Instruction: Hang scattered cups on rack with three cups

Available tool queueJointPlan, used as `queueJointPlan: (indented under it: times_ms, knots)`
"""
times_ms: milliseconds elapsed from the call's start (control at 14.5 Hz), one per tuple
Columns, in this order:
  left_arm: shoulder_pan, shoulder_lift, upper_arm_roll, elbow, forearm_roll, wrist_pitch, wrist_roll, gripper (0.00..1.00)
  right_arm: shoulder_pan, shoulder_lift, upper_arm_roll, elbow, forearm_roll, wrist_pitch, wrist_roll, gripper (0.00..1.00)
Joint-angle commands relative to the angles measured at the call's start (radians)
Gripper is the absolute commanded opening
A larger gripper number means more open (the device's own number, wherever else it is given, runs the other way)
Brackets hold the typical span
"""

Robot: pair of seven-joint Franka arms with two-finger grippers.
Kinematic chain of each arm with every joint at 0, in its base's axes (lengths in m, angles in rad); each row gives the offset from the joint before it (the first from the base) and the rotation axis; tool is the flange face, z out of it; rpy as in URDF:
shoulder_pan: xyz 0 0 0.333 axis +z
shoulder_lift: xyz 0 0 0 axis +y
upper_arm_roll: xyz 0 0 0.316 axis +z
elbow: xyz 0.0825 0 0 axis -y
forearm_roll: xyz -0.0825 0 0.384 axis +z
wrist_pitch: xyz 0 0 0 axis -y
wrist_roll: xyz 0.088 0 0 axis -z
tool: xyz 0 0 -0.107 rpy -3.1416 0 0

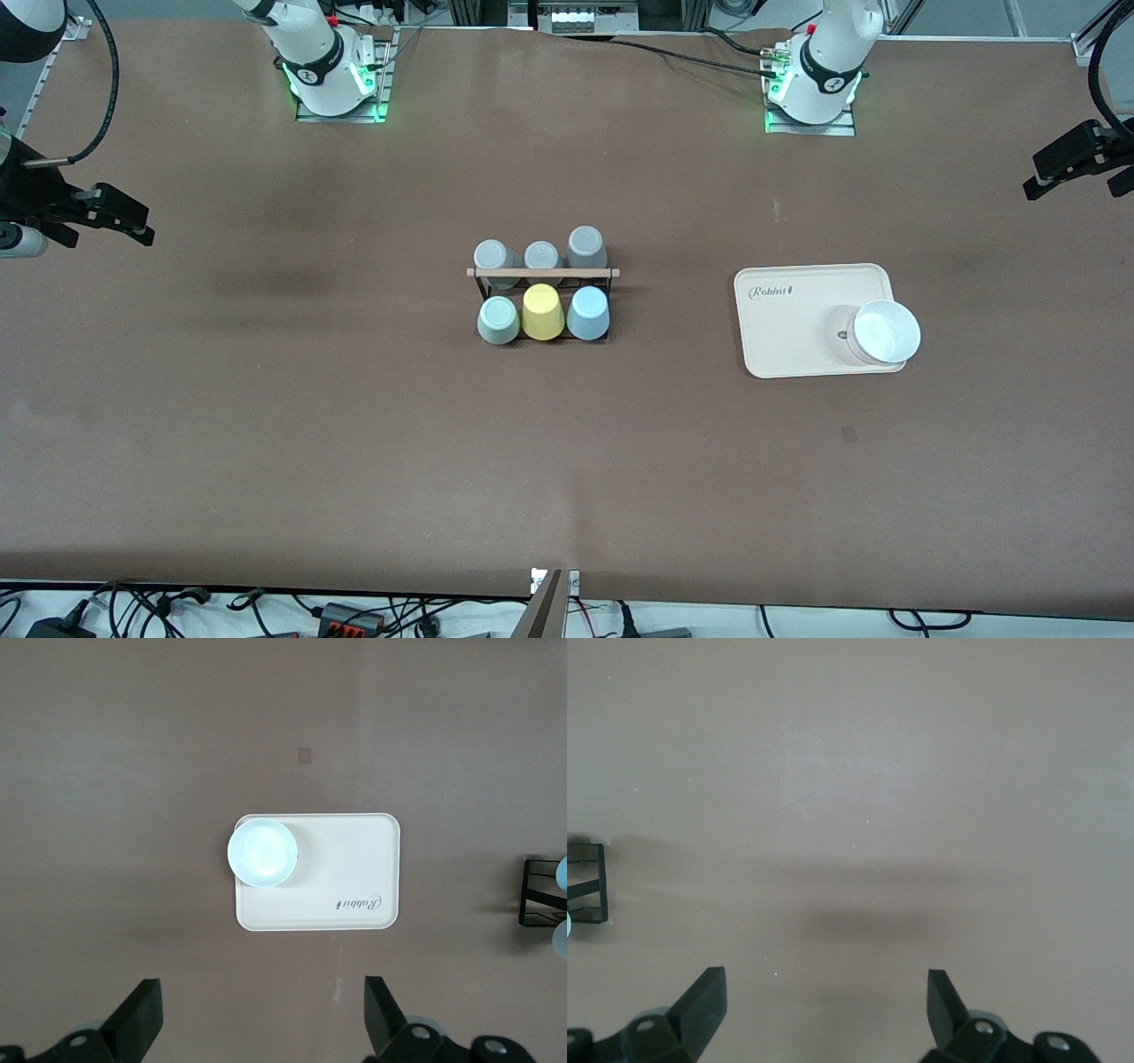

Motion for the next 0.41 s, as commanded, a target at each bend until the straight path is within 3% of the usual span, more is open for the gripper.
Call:
queueJointPlan:
  times_ms: [0,345]
  knots:
    - [0.001,-0.010,0.004,0.004,-0.004,-0.004,0.021,1.00,0.009,-0.023,-0.006,-0.015,-0.005,-0.006,-0.004,1.00]
    - [0.001,-0.013,-0.007,-0.009,-0.003,-0.011,0.019,1.00,0.007,-0.025,-0.008,-0.015,-0.005,-0.006,-0.004,1.00]
